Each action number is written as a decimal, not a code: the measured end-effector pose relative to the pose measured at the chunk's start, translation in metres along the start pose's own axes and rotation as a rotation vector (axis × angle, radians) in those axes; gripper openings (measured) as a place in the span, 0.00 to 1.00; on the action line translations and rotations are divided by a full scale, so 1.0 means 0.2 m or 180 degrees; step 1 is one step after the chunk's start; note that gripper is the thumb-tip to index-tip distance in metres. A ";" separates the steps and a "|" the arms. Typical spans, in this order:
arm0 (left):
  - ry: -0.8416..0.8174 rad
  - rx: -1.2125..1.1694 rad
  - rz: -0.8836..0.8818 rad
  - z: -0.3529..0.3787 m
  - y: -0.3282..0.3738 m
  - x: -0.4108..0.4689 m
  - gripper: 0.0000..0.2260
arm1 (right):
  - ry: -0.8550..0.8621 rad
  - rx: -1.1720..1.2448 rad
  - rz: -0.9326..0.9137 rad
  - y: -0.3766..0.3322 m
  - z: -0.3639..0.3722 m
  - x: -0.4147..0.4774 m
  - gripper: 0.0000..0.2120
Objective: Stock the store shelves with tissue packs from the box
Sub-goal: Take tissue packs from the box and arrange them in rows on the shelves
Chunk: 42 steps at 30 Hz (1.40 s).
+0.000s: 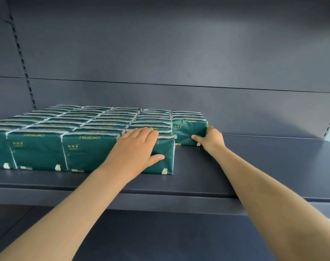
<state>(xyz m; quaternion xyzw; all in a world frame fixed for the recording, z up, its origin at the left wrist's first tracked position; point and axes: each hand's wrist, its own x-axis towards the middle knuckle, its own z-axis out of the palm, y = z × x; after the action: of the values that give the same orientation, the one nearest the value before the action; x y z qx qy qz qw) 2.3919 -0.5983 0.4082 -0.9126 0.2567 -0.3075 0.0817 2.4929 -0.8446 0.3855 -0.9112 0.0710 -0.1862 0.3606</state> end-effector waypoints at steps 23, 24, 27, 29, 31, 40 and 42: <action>-0.0042 0.0106 -0.0448 -0.68 -0.13 -0.25 0.17 | -0.0559 -0.2779 -0.0810 -0.54 -0.74 -0.85 0.26; 0.0010 0.0121 -0.0486 -0.75 -0.12 -0.29 0.17 | -0.0499 -0.2783 -0.0835 -0.57 -0.77 -0.91 0.26; 0.0204 0.0155 -0.0652 -0.96 -0.08 -0.48 0.17 | -0.0272 -0.2866 -0.0992 -0.65 -0.89 -1.11 0.25; 0.0304 0.0222 -0.0753 -1.10 -0.04 -0.64 0.17 | -0.0116 -0.2818 -0.1166 -0.69 -0.96 -1.27 0.24; 0.0389 0.0316 -0.0794 -1.22 0.00 -0.80 0.17 | -0.0038 -0.2769 -0.1251 -0.71 -1.02 -1.44 0.23; 0.0370 0.0416 -0.0790 -1.47 0.23 -1.38 0.17 | -0.0245 -0.2523 -0.1328 -0.70 -0.99 -2.15 0.23; 0.0245 0.0377 -0.0766 -1.43 0.26 -1.49 0.17 | -0.0328 -0.2398 -0.1328 -0.68 -0.94 -2.23 0.25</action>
<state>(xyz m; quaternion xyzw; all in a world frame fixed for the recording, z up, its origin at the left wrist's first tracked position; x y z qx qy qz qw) 1.9951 -0.4848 0.4666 -0.9179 0.1298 -0.3644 0.0880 2.0082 -0.7466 0.4753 -0.9821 -0.0697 -0.1704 -0.0395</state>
